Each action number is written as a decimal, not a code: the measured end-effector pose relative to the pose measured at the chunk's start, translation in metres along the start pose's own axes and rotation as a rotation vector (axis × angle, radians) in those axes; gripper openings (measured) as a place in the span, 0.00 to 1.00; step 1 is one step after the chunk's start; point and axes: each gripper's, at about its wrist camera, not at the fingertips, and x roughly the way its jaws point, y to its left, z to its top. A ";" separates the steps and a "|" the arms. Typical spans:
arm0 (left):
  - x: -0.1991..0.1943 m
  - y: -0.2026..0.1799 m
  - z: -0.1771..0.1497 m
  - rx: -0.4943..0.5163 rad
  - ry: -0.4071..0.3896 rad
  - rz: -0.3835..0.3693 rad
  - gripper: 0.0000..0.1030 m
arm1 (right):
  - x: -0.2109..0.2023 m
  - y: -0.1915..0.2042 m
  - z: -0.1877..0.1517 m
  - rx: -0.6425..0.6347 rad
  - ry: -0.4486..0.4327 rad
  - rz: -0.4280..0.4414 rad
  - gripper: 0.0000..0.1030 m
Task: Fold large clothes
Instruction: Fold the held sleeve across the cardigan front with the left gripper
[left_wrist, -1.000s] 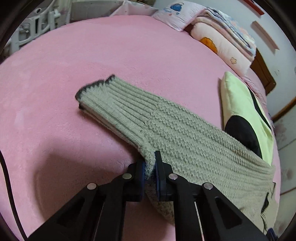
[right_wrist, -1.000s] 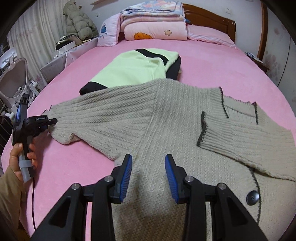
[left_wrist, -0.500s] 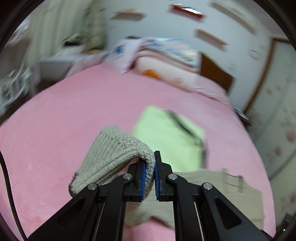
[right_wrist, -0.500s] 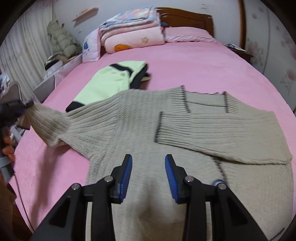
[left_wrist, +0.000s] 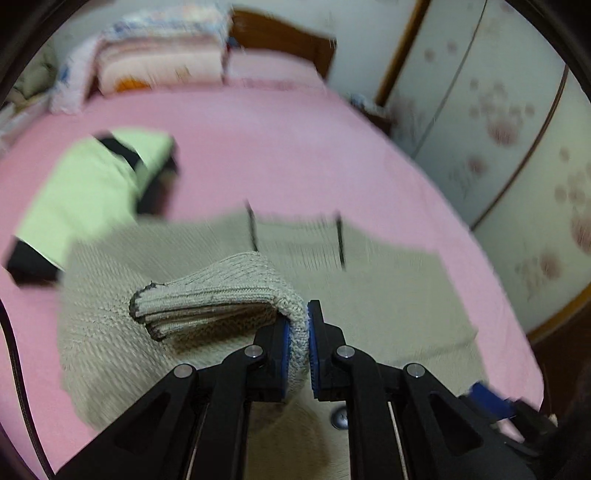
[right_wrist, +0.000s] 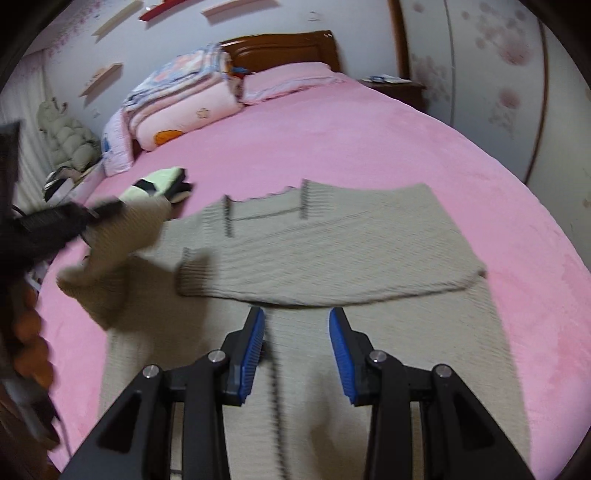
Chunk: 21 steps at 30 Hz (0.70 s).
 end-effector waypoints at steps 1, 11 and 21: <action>0.018 -0.005 -0.006 0.001 0.046 0.007 0.09 | 0.001 -0.007 -0.001 0.005 0.007 -0.005 0.36; 0.001 0.011 -0.027 -0.073 0.083 -0.110 0.70 | 0.012 -0.017 -0.006 0.005 0.039 0.067 0.36; -0.088 0.080 -0.056 -0.043 -0.125 0.266 0.83 | -0.003 0.069 0.013 -0.267 -0.084 0.189 0.52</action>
